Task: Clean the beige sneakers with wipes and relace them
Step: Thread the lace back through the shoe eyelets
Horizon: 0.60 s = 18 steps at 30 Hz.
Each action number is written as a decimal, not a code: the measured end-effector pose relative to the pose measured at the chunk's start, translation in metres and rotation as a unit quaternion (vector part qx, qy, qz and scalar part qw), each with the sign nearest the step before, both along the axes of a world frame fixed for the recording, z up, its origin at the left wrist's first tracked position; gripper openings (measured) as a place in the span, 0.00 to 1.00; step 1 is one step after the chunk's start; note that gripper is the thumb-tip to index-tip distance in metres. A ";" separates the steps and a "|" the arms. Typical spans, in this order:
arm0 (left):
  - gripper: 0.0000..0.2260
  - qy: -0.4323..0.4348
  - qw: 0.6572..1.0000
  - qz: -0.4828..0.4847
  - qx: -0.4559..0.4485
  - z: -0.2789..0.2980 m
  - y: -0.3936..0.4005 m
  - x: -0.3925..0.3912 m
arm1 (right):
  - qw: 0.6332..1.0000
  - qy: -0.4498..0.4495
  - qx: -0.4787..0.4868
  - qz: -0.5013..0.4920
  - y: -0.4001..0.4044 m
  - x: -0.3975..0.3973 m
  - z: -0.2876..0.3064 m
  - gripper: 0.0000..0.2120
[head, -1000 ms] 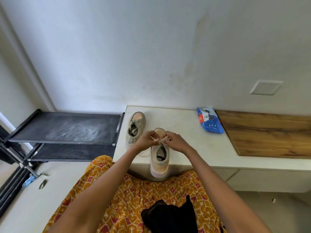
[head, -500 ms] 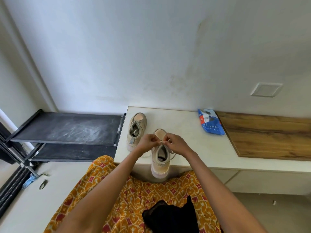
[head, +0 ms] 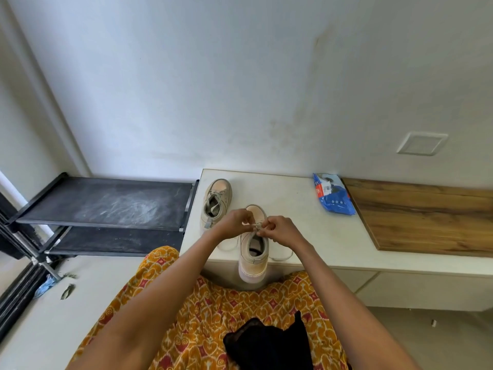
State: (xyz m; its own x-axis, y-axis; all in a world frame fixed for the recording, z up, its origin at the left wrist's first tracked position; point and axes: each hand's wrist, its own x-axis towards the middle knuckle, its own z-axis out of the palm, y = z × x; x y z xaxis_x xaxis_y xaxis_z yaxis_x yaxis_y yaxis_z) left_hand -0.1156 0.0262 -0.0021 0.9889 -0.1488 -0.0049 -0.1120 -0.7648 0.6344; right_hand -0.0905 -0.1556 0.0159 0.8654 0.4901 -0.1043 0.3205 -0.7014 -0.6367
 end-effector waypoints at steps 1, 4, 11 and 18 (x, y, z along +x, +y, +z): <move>0.08 0.000 1.000 -0.012 0.016 0.003 -0.001 0.000 | 1.000 -0.010 0.000 -0.008 0.000 0.002 0.001 0.10; 0.09 0.023 0.999 -0.033 0.014 0.009 -0.002 0.001 | 1.000 -0.026 0.000 -0.017 -0.002 0.006 0.003 0.10; 0.11 0.174 0.971 -0.026 -0.161 0.014 0.010 0.002 | 0.999 -0.030 -0.019 0.007 -0.011 0.010 0.002 0.10; 0.10 0.209 0.970 -0.025 -0.124 0.016 0.014 0.000 | 0.984 0.153 0.087 -0.035 -0.010 0.008 0.001 0.08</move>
